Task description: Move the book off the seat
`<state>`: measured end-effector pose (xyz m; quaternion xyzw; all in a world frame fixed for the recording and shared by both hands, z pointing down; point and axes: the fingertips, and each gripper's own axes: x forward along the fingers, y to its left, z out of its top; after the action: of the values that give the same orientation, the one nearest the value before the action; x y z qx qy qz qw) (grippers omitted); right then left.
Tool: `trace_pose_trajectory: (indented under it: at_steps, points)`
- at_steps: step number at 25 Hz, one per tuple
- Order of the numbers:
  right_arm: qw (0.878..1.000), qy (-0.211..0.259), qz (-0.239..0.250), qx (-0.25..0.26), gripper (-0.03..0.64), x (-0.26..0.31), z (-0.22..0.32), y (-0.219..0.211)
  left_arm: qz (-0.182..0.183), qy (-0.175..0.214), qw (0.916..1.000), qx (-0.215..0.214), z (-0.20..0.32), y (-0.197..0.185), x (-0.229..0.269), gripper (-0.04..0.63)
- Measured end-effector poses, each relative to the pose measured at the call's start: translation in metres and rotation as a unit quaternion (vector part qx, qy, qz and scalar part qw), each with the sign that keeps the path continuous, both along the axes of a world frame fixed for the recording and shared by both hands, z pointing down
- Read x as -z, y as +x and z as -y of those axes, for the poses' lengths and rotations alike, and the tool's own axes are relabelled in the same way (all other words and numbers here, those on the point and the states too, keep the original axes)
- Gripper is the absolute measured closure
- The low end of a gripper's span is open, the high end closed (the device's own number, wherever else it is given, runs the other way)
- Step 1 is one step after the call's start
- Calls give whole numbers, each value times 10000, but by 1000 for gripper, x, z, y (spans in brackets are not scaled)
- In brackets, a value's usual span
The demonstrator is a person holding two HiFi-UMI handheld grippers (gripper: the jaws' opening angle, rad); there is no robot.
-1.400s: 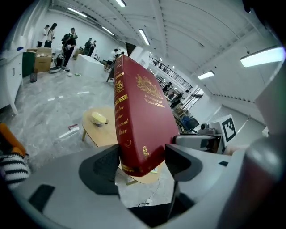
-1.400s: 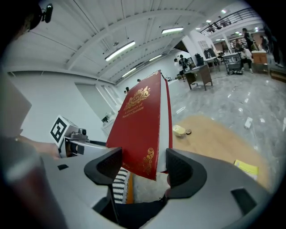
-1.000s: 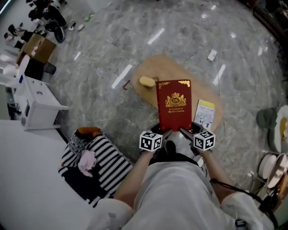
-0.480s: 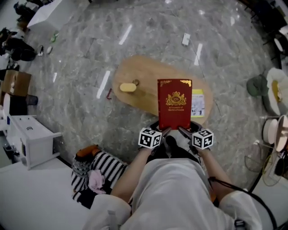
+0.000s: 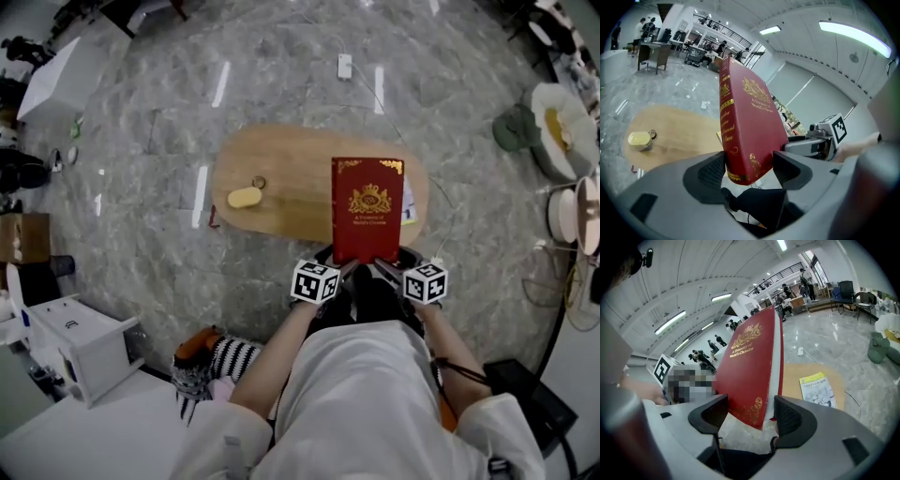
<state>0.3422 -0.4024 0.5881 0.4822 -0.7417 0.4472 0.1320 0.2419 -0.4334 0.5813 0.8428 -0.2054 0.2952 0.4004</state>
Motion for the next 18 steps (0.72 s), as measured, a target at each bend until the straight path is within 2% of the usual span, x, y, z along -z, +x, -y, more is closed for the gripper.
trace_pose_trajectory:
  at_steps: [4,10,18]
  points:
    - [9997,-80,20,-247,293,-5,-6,17,17,-89,9998,-198,-2,19,-5,281]
    - [9991,-222,60,-359,293,-24,-10,52,62,-158,9993,-334,-2,55,-24,281]
    - [9988,-468,114,-109,293,-71,-6,100,142,-360,9992,-123,-2,102,-68,281]
